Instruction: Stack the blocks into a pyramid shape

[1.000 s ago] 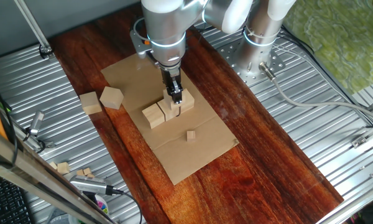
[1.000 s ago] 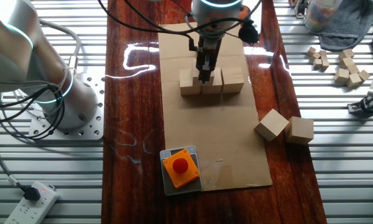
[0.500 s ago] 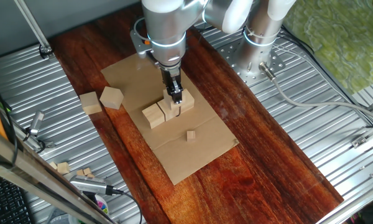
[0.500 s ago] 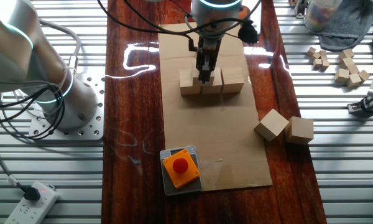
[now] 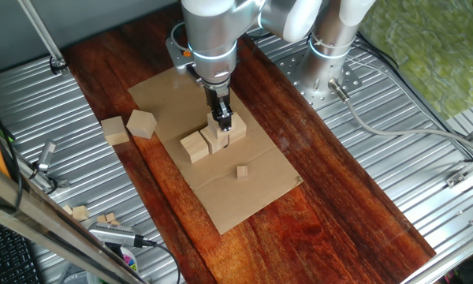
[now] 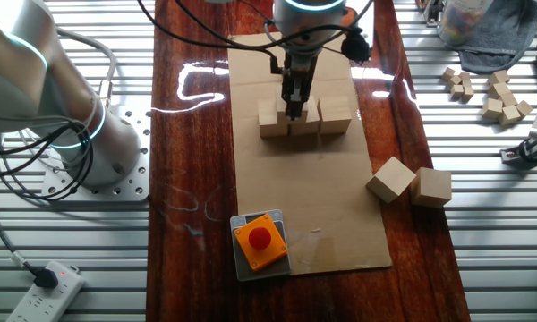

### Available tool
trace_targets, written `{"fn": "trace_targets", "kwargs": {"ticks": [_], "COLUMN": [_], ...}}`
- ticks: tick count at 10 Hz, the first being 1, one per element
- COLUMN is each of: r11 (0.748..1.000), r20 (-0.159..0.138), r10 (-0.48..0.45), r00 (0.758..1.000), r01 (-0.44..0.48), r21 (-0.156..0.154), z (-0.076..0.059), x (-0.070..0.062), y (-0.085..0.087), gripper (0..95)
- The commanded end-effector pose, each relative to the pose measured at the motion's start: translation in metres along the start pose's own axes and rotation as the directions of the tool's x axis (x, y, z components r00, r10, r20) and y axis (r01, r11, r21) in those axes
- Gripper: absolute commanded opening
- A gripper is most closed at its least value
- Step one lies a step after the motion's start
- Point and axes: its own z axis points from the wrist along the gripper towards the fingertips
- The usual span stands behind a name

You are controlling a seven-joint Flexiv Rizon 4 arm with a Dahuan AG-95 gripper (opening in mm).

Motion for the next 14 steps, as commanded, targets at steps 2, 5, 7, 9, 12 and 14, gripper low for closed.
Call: {"fn": "trace_targets", "kwargs": {"ticks": [2, 5, 7, 9, 12, 14], "r11": [1.000, 1.000, 1.000, 0.999, 0.999, 0.998], "r20": [-0.004, -0.002, -0.002, -0.003, 0.000, 0.002], "r10": [-0.011, -0.014, -0.026, -0.036, -0.047, -0.060], "r00": [1.000, 1.000, 1.000, 0.999, 0.999, 0.998], "r01": [0.011, 0.014, 0.026, 0.036, 0.047, 0.060], "r21": [0.005, 0.004, 0.006, 0.007, 0.006, 0.009], "z": [0.0007, 0.0007, 0.0007, 0.0008, 0.0021, 0.0028], "x": [0.0002, 0.0002, 0.0002, 0.0002, 0.0011, 0.0017], "y": [-0.0004, -0.0004, -0.0004, -0.0005, -0.0024, -0.0036], "gripper": [0.0, 38.0, 57.0, 76.0, 76.0, 95.0]}}
